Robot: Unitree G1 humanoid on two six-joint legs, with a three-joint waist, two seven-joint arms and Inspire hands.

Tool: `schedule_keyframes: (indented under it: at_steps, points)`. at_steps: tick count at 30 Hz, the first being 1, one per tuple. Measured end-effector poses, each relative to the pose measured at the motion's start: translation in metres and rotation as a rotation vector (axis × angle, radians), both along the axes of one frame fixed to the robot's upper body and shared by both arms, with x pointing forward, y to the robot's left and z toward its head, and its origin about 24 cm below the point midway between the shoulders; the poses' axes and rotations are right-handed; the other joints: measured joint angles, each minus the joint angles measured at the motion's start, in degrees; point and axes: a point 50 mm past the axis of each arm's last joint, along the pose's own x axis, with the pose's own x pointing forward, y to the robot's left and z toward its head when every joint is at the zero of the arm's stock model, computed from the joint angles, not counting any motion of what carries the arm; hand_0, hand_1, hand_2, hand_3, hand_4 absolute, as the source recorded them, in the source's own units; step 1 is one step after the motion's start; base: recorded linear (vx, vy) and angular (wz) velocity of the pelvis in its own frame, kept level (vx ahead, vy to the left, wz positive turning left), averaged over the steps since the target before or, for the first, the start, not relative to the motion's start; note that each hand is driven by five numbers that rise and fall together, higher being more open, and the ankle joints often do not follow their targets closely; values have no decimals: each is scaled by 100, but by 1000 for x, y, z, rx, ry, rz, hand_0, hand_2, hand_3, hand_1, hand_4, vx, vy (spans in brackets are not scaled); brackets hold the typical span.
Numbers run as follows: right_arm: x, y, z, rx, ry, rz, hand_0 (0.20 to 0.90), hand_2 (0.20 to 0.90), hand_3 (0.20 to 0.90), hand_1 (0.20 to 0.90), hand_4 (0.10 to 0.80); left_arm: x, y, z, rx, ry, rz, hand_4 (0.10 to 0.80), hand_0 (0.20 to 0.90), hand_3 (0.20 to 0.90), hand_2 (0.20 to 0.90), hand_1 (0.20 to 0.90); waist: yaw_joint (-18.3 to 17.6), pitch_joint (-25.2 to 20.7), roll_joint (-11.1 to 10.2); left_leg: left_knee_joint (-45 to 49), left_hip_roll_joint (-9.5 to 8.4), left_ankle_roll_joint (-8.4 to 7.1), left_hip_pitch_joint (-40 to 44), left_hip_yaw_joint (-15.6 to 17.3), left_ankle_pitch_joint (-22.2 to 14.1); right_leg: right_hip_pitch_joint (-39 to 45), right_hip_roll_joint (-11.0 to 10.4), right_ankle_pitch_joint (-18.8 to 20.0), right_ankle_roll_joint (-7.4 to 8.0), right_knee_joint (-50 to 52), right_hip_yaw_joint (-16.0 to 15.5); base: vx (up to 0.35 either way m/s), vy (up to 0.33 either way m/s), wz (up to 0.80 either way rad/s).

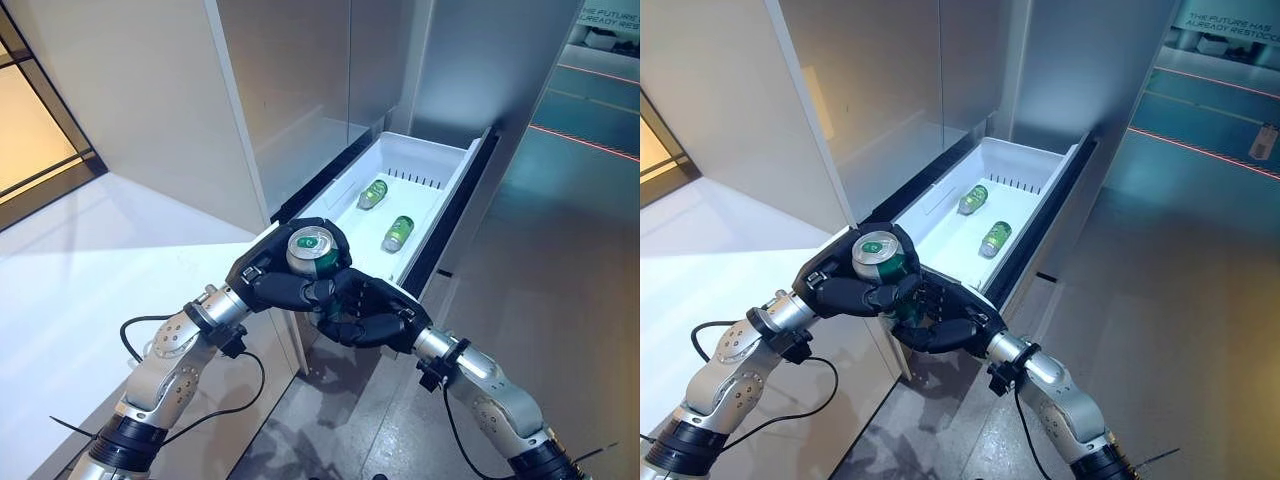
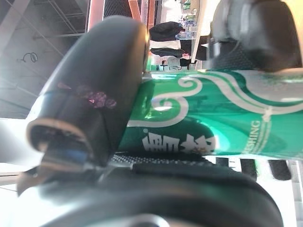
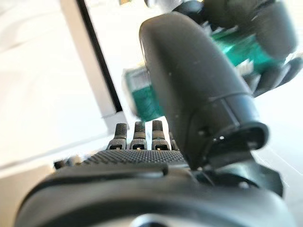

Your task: Put drinks into fridge and close the fridge

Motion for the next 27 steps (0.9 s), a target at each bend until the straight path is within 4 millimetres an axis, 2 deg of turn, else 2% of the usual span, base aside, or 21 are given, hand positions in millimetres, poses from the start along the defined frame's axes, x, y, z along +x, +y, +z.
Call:
schedule_keyframes:
  at_steps: [14,27]
  points:
    - [2,0,1,-61,76,86,900,900,900,900,800,-3,-7,-9,54,51,-23,100,300,200,300,300,135,0,1,0,-6,0,-4,-11,1,2,-2,-1,2,0,-10,0,0,0]
    - [1,3,0,-41,109,104,900,900,900,900,800,-2,-8,-11,-13,107,-8,100,300,200,300,300,183,-2,-2,1,-8,0,-3,-14,1,3,-1,-1,1,0,-13,0,0,0]
